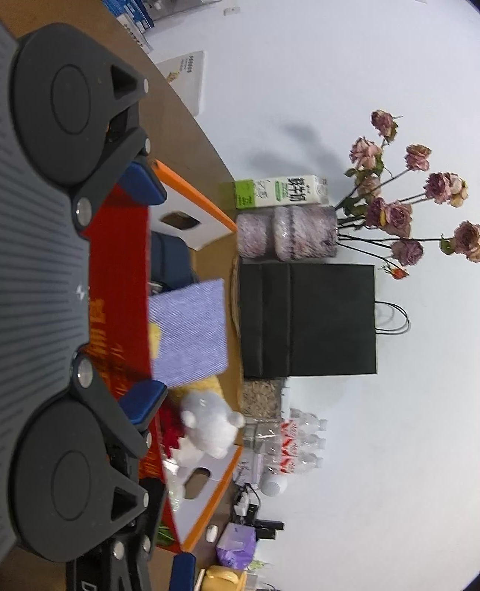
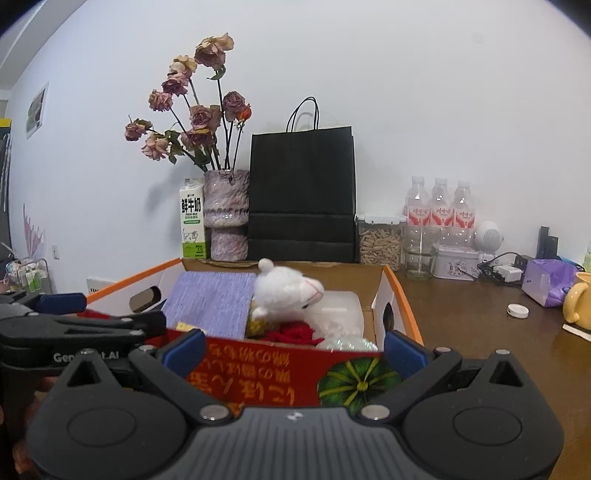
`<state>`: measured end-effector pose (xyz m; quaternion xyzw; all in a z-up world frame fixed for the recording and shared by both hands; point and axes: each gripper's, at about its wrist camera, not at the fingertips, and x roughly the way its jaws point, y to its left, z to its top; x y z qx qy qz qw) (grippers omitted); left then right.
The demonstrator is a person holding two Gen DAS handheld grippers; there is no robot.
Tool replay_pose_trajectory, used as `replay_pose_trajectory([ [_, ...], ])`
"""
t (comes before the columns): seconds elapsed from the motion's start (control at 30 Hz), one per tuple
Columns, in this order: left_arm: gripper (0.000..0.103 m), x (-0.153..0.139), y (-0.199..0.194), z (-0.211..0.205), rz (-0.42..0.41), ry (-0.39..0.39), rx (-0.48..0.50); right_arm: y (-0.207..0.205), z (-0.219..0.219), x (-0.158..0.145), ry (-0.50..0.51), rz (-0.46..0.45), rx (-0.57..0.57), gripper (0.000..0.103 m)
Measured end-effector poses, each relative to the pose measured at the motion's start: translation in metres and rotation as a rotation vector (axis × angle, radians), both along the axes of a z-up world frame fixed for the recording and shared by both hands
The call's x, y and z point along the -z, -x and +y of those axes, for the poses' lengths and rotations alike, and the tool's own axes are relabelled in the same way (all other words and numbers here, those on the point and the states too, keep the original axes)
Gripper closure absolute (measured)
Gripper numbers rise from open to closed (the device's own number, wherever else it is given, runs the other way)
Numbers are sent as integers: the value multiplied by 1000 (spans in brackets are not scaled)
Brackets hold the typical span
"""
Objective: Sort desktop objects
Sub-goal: 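Move both open tools back toward the orange dried flower on the table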
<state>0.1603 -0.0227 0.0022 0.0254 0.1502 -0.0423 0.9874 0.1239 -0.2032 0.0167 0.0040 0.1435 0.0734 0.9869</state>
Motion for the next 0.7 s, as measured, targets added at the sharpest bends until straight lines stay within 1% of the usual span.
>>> replay_pose_trajectory([
  [0.1,0,0,7,7,6,19,8,6,2,1,-3,16,-7,0],
  [0.2,0,1,12,8,39,-2,30,8,6,2,3,48,-16,0],
  [0.27,0,2,16,9,54,-18,43,7,9,4,7,87,-30,0],
  [0.33,0,4,16,10,82,-37,35,4,11,6,10,131,-46,1],
  [0.53,0,12,3,21,203,-37,32,-11,22,14,23,250,-82,8],
  [0.63,0,15,-2,29,237,-28,23,-20,28,18,26,291,-91,15],
  [0.7,0,16,-5,34,251,-25,9,-26,33,20,28,311,-91,17],
])
